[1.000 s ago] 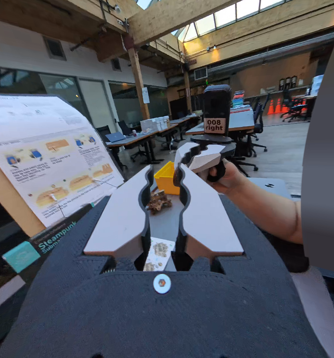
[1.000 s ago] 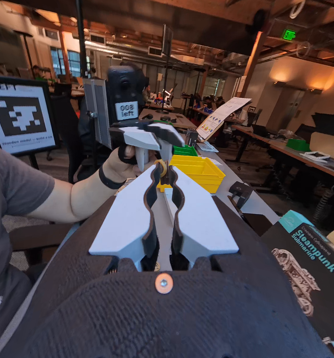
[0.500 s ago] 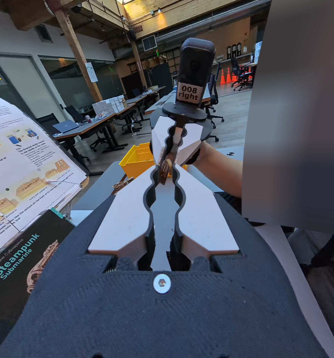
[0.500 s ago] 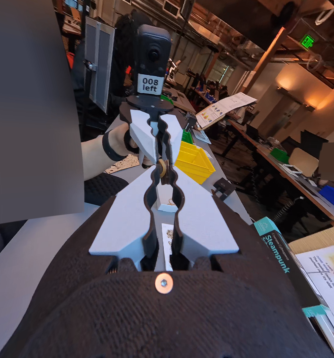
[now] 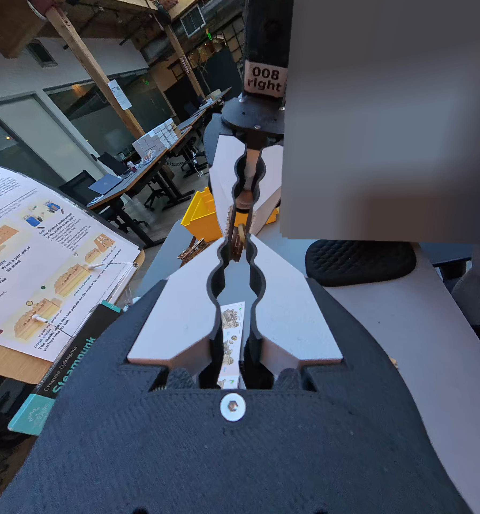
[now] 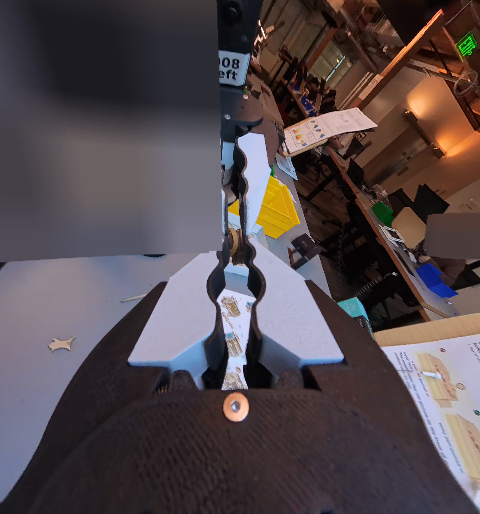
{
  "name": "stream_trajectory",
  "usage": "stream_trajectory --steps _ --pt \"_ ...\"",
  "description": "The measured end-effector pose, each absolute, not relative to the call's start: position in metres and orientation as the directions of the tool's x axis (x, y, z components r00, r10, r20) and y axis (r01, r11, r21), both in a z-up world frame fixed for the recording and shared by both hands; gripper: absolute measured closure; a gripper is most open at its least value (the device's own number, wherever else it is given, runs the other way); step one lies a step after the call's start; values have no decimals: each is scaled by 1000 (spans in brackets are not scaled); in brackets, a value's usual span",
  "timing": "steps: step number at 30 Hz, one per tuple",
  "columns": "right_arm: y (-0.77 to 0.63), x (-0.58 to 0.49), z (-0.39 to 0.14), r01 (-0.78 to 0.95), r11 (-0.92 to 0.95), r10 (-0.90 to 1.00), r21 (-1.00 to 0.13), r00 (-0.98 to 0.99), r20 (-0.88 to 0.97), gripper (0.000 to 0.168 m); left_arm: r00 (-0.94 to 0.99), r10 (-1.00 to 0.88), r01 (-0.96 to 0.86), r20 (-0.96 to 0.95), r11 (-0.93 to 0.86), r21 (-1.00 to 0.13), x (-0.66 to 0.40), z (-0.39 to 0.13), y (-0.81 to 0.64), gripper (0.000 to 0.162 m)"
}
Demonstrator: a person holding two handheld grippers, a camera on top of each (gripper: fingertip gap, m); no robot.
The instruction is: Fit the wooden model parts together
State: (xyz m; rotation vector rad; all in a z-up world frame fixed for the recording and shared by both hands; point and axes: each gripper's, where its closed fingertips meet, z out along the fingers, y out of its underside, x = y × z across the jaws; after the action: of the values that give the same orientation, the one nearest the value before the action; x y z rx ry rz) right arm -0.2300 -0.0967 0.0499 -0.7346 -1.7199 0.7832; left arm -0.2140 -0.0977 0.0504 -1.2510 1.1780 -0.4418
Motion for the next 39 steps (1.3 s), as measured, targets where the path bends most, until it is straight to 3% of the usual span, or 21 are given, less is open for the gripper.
stream_trajectory --steps 1,9,16,20,26,35,39 --pt "-96 -230 48 111 614 779 -781 -243 578 161 399 -795 -338 -456 335 -880 -214 49 -97 154" --pt "-93 -228 66 45 638 765 -769 -151 626 157 457 -731 -300 -507 410 -861 -213 66 -96 155" --pt "-81 -225 80 -10 492 864 -871 -124 489 149 543 -705 -181 -456 432 -883 -219 84 -91 155" --pt "-78 -227 80 -1 416 901 -909 -131 413 159 562 -685 -170 -464 454 -875 -219 88 -92 155" --pt "-77 -227 88 -22 325 937 -945 -127 325 139 629 -520 -301 -578 523 -798 -223 89 -84 155" --pt "-74 -234 93 -59 123 980 -991 -153 130 148 679 -442 -286 -586 576 -766 -220 98 -87 155" --pt "-75 -234 94 -98 151 970 -984 -176 166 151 680 -489 -239 -546 556 -796 -220 99 -87 156"
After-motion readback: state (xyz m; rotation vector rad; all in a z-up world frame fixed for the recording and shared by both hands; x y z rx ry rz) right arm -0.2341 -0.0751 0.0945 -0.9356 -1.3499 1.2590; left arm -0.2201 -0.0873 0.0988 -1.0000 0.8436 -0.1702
